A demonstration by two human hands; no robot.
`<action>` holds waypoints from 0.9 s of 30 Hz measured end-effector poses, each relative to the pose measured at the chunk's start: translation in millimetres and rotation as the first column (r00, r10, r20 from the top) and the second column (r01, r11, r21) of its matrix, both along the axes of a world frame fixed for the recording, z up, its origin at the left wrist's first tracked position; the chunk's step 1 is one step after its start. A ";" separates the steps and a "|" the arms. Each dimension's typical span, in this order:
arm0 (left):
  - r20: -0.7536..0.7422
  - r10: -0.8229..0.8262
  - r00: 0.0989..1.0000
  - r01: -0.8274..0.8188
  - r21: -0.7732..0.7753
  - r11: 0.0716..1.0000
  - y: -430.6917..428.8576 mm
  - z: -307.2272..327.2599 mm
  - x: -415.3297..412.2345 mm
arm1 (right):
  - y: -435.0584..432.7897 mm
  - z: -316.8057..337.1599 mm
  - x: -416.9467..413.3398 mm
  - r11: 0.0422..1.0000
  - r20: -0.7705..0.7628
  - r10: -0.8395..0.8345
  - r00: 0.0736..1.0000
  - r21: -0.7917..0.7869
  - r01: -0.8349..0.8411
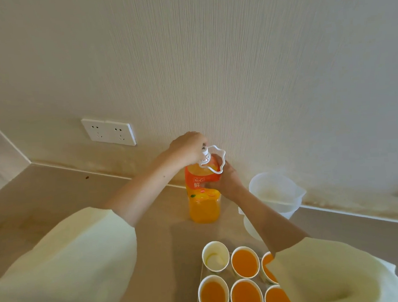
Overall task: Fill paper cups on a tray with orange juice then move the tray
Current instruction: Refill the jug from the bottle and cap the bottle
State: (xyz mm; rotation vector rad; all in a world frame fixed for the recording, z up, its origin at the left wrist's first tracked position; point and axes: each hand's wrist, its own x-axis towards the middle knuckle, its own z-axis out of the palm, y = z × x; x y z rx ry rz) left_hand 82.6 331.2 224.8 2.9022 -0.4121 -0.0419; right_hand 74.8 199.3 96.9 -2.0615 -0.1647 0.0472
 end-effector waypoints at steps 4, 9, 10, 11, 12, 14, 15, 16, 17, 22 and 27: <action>0.077 0.207 0.975 -0.152 -0.450 0.880 6.8 -2.1 -0.5 | -1.6 0.7 -0.4 0.998 -0.024 -0.003 1.000 0.057 0.004; -0.204 0.430 0.880 -0.467 -0.547 0.695 47.1 -69.5 -14.9 | 0.9 -2.2 -1.9 0.997 -0.032 0.012 0.999 0.075 -0.010; -0.274 0.427 0.862 -0.506 -0.517 0.690 51.1 -95.1 -23.3 | -0.8 0.2 -2.6 0.997 -0.023 0.006 1.000 0.076 -0.005; -0.334 0.428 0.840 -0.543 -0.511 0.667 54.3 -120.3 -35.0 | -1.9 1.6 -3.5 0.997 -0.011 0.005 1.000 0.079 -0.004; -0.384 0.433 0.815 -0.579 -0.521 0.627 57.5 -142.1 -46.3 | -1.9 4.4 -4.1 0.997 -0.004 0.010 1.000 0.075 -0.010; -0.414 0.460 0.786 -0.618 -0.532 0.578 64.7 -181.3 -64.5 | -1.3 4.5 -5.1 0.998 0.006 0.026 1.000 0.065 -0.026; -0.419 0.459 0.784 -0.621 -0.525 0.582 67.5 -196.6 -71.6 | -1.5 4.4 -5.9 0.997 0.004 0.026 1.000 0.071 -0.026; -0.426 0.446 0.787 -0.616 -0.512 0.598 69.2 -209.5 -77.7 | -1.8 4.4 -6.4 0.997 -0.002 0.019 1.000 0.075 -0.019; -0.425 0.437 0.793 -0.607 -0.491 0.625 69.8 -221.7 -84.0 | -1.9 3.9 -6.9 0.997 -0.007 0.010 1.000 0.083 -0.010; -0.352 0.420 0.836 -0.540 -0.403 0.738 66.8 -276.1 -104.1 | -3.6 5.7 -6.8 0.994 0.000 0.020 1.000 0.107 -0.020; -0.281 0.396 0.874 -0.477 -0.341 0.810 70.0 -304.4 -107.5 | -3.9 2.3 -5.4 0.993 0.004 0.026 1.000 0.111 -0.026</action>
